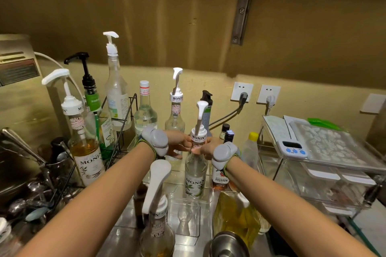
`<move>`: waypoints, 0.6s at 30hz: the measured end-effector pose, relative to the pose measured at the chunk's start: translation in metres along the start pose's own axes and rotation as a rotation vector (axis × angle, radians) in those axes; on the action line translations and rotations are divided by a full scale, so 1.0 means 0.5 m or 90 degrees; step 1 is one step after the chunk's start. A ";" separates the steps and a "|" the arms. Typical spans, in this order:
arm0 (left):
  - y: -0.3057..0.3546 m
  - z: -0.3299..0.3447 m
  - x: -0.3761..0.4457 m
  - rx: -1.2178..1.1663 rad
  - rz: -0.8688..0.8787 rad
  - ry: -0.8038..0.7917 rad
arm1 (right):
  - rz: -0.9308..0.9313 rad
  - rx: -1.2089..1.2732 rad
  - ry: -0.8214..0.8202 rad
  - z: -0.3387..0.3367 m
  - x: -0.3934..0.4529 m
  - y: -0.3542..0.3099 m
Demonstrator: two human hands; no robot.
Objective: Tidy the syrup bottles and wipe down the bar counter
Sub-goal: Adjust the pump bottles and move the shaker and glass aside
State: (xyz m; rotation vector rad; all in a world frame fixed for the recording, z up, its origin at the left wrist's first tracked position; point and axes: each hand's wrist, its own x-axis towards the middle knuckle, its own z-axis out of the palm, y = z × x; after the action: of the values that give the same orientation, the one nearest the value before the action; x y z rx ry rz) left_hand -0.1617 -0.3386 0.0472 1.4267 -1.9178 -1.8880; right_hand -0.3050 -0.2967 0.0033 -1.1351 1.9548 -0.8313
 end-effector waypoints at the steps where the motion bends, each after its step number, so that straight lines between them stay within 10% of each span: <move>1: -0.003 0.001 0.002 -0.025 -0.011 -0.001 | -0.005 -0.011 -0.003 0.002 0.002 0.005; 18: 0.001 0.016 0.007 -0.159 -0.034 -0.040 | 0.020 0.009 0.006 0.001 0.005 0.027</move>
State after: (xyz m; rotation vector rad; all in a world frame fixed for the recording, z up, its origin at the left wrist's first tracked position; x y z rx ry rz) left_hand -0.1690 -0.3350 0.0442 1.3700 -1.6116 -2.1313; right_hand -0.3113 -0.2935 -0.0084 -1.0912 1.9667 -0.8340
